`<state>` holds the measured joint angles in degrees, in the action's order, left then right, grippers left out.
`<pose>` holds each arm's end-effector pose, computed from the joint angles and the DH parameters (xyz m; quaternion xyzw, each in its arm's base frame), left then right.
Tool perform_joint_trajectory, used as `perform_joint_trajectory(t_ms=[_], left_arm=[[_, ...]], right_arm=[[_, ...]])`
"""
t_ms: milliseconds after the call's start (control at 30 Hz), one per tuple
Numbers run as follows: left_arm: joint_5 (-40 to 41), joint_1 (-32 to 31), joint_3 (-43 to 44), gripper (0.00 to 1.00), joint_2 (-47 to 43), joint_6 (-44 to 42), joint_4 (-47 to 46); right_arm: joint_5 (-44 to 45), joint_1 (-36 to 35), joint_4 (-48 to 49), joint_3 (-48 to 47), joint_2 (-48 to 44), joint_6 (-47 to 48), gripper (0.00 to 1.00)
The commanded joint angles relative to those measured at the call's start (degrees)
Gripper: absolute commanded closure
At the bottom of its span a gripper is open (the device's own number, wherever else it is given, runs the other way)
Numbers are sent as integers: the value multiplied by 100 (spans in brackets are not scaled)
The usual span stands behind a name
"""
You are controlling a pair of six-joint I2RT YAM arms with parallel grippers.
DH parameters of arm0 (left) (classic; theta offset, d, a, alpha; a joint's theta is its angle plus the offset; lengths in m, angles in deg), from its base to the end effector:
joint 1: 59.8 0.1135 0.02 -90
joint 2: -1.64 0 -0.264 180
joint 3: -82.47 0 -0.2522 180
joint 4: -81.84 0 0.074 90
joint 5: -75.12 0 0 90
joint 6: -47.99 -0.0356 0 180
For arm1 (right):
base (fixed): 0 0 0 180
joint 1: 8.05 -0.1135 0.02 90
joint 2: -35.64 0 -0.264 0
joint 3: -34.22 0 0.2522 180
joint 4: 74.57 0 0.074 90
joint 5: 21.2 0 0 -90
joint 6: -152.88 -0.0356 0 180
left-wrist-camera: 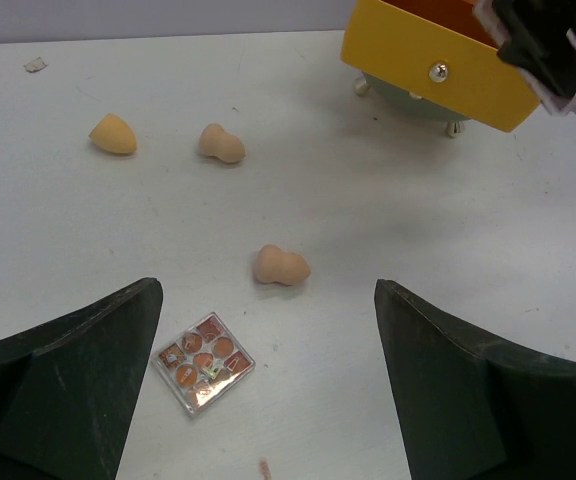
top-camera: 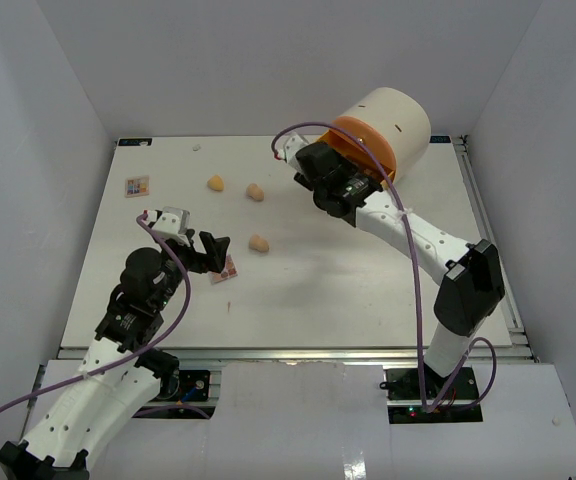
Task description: Organize the makeup
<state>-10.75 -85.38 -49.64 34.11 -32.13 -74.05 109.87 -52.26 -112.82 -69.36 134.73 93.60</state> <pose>0.1352 -0.0619 0.3057 0.0803 0.7543 -0.1722 0.6285 0.3009 0.2600 0.3379 -0.3712 0.7561 -0.2554 0.4747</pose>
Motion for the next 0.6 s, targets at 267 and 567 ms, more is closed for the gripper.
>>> perform_joint_trajectory(t_ms=[267,567], left_arm=[[22,27,103,2,29,-48,-15],[48,27,103,2,40,-48,-15]], right_arm=[[81,955,2355,-463,153,1796,92],[-226,1163,2379,-297,634,1593,69]])
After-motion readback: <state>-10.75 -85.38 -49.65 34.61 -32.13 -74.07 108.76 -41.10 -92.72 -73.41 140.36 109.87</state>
